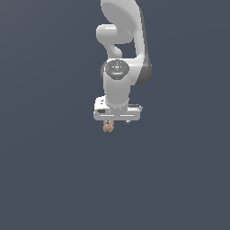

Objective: Pick up the object and move it to a goal position.

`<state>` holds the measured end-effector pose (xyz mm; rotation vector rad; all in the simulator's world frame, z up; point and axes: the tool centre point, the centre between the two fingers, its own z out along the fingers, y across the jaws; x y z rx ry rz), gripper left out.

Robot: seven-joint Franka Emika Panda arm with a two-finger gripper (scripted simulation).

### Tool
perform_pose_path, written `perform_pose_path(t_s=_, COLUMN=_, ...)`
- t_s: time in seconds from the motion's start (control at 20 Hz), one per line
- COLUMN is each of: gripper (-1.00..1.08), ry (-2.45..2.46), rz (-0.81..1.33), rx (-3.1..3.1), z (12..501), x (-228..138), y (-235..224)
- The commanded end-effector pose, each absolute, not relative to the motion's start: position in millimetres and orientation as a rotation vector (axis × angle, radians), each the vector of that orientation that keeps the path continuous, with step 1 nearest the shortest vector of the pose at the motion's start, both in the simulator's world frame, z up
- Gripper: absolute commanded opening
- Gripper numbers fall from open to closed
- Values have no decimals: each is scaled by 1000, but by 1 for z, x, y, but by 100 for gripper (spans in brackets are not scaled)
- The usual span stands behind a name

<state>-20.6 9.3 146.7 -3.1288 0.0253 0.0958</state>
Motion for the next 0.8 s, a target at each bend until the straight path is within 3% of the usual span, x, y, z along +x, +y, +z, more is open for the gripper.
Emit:
perform_pose_path(t_s=0.0, gripper=100, ry=25, rz=96, rx=-3129, z=147, x=-21, y=9)
perform_pose_path(t_s=0.75, gripper=100, ry=70, rz=32, rx=-3115, z=158, x=-14, y=-10)
